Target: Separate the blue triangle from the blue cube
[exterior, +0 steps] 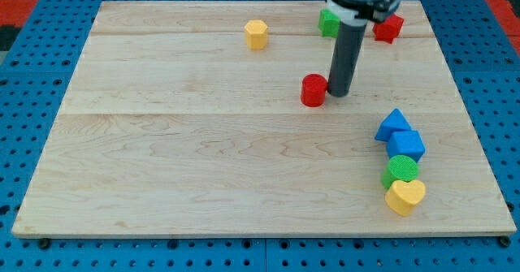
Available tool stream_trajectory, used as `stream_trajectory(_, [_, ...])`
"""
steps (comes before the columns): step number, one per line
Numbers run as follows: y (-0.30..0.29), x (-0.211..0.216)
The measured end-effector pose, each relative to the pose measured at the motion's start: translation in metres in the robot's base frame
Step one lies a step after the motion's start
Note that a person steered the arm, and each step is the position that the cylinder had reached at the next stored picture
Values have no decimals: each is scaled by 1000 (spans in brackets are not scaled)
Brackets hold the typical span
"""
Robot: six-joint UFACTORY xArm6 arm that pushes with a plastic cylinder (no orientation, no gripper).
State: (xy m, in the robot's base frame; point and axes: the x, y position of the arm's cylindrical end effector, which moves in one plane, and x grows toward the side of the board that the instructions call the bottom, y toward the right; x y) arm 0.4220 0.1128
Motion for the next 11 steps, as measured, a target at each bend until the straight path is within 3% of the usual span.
stream_trajectory(1, [4, 20])
stream_trajectory(3, [-36, -7])
stream_trajectory(4, [-1, -15])
stream_trajectory(5, [86, -12])
stream_trajectory(6, [126, 15])
stream_trajectory(7, [131, 53])
stream_trajectory(11, [80, 61])
